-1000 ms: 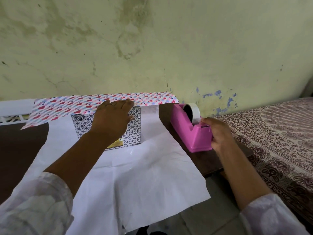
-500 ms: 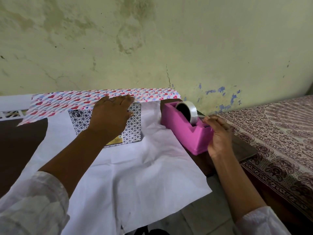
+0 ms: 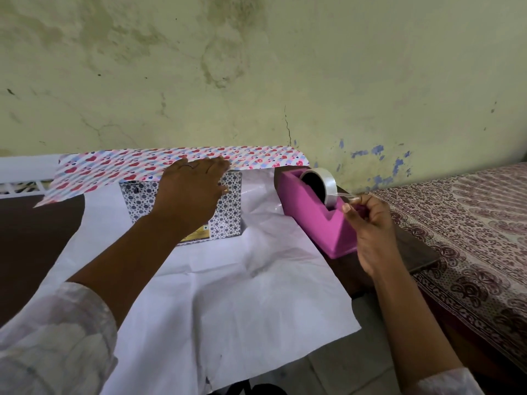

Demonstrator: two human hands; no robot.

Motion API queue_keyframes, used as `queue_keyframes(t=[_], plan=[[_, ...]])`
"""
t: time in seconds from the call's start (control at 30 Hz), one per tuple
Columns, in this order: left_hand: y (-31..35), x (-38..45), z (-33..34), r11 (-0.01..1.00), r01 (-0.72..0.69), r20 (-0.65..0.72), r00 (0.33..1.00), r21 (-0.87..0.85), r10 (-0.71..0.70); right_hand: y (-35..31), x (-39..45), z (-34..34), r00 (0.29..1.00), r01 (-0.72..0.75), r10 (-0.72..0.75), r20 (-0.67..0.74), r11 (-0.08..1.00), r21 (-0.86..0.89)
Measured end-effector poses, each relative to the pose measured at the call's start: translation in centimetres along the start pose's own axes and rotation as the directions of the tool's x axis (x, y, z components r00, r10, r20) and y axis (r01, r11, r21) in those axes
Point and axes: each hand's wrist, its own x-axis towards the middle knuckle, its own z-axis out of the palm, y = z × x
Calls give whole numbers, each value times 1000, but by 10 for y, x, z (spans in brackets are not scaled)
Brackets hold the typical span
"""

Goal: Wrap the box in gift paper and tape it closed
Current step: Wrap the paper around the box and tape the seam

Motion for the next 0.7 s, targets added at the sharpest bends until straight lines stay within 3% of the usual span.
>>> queue_keyframes(t=[0.17,0.33,0.43,0.47,0.57,0.7], plan=[[-1,0,1,1000,-4,-2,1000,8,4,-4,-8,15,976,130,-162,-147,970,-207],[0,1,0,998,49,19,999,-29,-48,-16,8,22,977,123,-197,-85,839,-531],[0,0,0,998,60,42,997,-27,-59,-25,23,22,988,78,-146,-58,776,-626],[0,-1,-1,998,46,31,998,-31,-45,-28,25,20,994,40,-90,-59,821,-569],[-3,-1,3,1000,13,0,1000,-17,-13,-33,17,14,992,-103,93,-81,986,-132],[-3,0,5,1000,-9,-31,999,-13,8,-25,9,14,946,-103,156,-283,976,194]])
